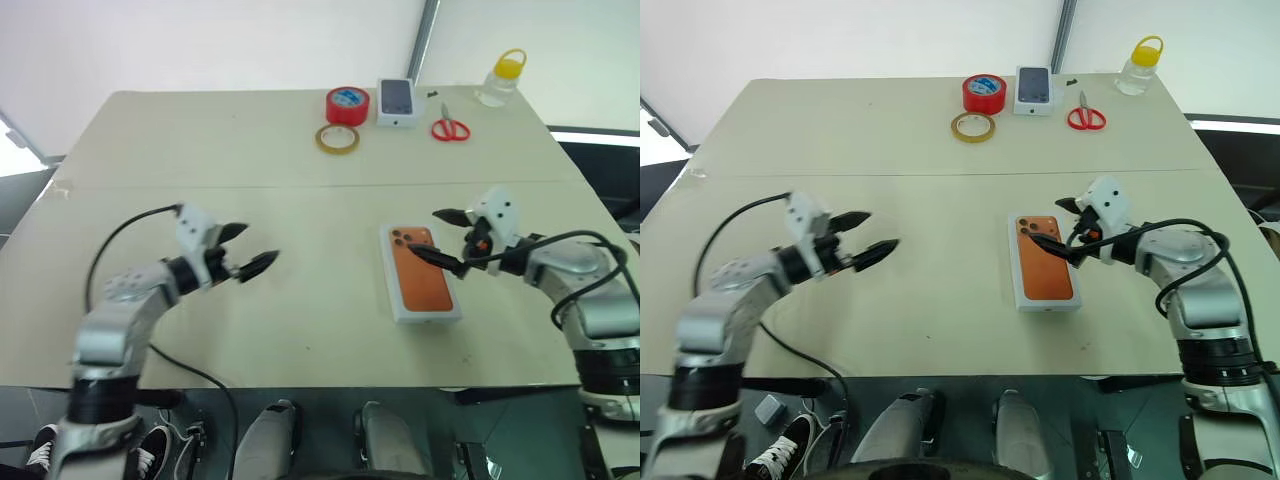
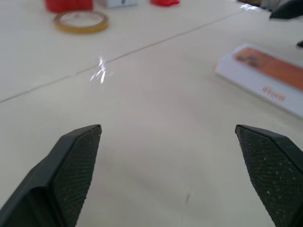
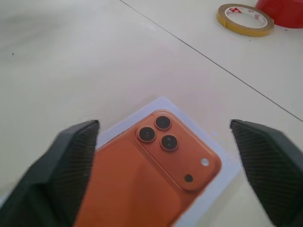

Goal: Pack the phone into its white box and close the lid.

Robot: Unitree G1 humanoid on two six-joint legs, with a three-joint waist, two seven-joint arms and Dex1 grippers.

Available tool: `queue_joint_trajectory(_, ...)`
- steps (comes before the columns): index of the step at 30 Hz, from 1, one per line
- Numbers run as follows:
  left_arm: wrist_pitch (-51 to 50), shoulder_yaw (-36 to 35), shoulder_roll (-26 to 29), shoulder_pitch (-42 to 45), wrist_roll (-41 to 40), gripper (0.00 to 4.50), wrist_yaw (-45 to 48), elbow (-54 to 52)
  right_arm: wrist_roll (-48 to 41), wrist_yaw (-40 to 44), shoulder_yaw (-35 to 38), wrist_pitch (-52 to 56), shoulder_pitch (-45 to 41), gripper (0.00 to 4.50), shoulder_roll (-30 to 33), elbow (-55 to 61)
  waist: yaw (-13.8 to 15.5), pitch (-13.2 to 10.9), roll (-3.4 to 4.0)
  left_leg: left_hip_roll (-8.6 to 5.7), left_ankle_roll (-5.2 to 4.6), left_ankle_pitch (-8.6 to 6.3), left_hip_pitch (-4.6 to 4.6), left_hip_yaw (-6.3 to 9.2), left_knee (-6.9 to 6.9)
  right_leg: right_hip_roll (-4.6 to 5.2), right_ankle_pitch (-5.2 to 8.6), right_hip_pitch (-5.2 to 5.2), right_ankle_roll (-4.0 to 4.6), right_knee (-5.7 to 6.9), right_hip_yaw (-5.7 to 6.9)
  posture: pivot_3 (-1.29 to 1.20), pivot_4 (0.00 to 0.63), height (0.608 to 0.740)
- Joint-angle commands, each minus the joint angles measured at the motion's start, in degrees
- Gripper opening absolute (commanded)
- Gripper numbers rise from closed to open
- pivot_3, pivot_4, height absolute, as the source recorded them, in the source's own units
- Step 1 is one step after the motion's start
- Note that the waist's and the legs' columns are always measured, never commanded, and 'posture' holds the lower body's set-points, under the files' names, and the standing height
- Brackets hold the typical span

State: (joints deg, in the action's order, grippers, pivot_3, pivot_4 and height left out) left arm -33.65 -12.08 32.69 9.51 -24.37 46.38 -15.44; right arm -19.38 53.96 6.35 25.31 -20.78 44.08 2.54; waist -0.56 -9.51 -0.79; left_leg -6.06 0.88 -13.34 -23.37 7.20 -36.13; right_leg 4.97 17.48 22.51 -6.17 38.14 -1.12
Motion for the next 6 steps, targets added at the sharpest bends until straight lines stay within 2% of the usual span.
queue_joint_trajectory(1,0.9,-5.2,3.2,-5.6,-2.1,4.5,1.6,-3.9,-0.5,4.8,4.3,-6.5,3.1,4.48,3.8,-0.5,0.3,0.0,0.0,-0.01,-0.02,-0.01,0.0,0.0,0.0,0.02,0.0,-0.02,0.0,-0.02,0.02,0.0,0.15,0.74)
queue_joint_trajectory(6,2.6,-13.0,5.5,-14.4,-4.8,4.5,2.5,-5.6,-2.1,9.0,8.4,-9.0,6.0,4.48,7.7,-4.2,0.7,0.0,0.03,-0.01,-0.1,-0.07,-0.01,-0.07,-0.01,0.06,0.0,-0.03,0.01,-0.1,-0.01,0.0,0.15,0.74)
